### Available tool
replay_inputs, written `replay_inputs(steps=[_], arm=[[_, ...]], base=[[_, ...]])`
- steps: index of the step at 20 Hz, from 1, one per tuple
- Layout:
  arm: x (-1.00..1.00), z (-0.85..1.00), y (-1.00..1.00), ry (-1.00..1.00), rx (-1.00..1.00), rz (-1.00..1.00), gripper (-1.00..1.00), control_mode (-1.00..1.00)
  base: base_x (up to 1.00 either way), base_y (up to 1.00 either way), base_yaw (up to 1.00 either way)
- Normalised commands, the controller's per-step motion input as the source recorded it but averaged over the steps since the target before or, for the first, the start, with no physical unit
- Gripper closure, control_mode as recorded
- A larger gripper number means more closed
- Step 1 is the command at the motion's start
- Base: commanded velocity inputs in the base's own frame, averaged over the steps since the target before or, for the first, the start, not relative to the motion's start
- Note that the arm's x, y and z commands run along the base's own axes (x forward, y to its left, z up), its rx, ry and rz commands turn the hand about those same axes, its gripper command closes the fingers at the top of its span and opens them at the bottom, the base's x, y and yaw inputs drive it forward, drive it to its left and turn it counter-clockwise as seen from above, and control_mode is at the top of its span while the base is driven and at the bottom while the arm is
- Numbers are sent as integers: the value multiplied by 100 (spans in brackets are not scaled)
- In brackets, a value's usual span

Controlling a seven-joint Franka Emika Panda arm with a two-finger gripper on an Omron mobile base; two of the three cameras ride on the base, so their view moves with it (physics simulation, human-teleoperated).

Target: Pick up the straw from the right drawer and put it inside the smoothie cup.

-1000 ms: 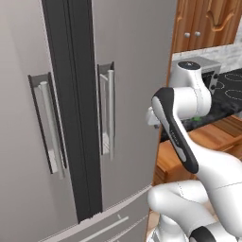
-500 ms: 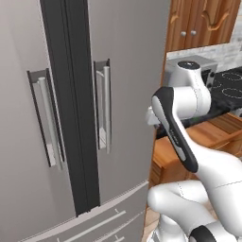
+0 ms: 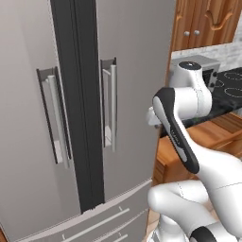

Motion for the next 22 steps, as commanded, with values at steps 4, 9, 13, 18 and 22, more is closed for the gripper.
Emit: replay_inputs(steps=[4, 9, 13, 18, 22], arm=[[0, 0, 0, 0, 0, 0, -100, 100], [0, 0, 0, 0, 0, 0, -100, -100], [0, 0, 0, 0, 0, 0, -100, -100], [-21, 0, -46, 0, 0, -2, -100, -100], [-29, -2, -100, 0, 1, -24, -100, -100]], base=[[0, 9, 0], [0, 0, 0], [0, 0, 0], [0, 0, 0], [0, 0, 0]])
